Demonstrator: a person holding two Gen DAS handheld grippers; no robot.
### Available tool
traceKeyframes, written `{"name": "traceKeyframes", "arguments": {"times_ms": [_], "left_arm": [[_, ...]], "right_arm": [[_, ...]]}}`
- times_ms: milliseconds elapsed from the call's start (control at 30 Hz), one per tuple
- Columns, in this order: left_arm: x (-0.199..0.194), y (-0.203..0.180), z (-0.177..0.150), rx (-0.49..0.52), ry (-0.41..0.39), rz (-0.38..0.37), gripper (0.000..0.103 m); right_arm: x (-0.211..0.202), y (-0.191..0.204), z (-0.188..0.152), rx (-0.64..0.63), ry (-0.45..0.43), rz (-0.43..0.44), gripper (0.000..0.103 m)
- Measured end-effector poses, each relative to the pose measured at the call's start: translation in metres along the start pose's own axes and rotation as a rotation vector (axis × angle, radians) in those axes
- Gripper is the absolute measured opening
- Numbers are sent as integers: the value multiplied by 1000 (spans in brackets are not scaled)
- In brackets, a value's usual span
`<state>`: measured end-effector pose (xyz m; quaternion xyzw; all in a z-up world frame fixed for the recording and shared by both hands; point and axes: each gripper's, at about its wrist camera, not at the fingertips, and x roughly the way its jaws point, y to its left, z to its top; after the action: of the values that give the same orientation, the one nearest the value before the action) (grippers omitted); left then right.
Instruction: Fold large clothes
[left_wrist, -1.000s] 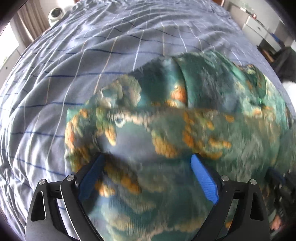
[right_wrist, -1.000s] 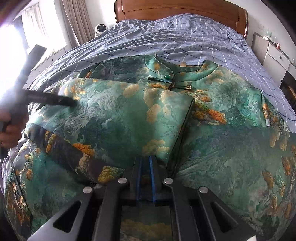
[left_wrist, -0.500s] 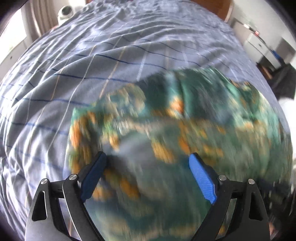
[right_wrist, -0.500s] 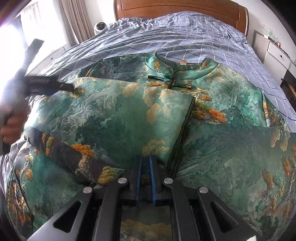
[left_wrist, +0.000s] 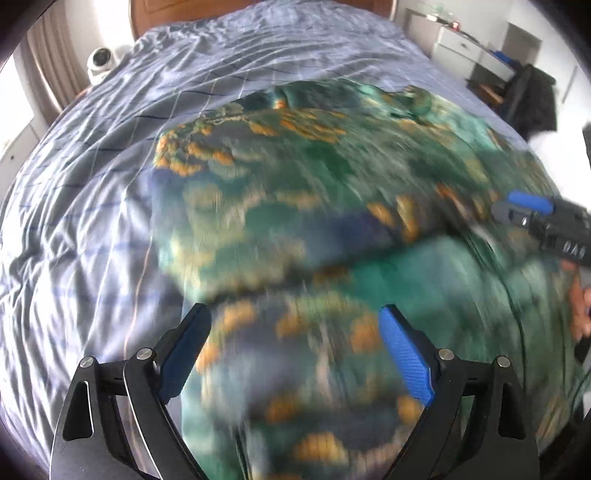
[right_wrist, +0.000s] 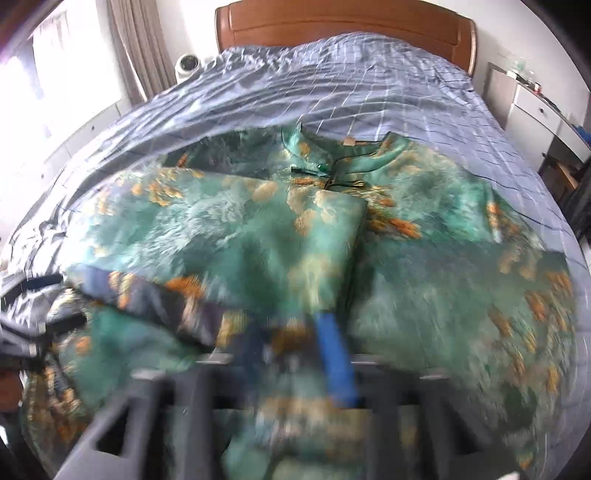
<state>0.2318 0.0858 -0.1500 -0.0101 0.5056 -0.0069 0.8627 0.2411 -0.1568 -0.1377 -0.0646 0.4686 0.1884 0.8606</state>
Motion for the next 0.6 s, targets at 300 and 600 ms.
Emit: {"name": "traceKeyframes", "arguments": {"times_ms": [300,600], "left_arm": [[-49,7,-64,24,-64,72,93],[-52,48,-101,-129,-18,35,93]], "right_arm": [[-77,-27,-74,23,-59,-49,72],[-132,-109,-151,225,-50,-156,72]]}}
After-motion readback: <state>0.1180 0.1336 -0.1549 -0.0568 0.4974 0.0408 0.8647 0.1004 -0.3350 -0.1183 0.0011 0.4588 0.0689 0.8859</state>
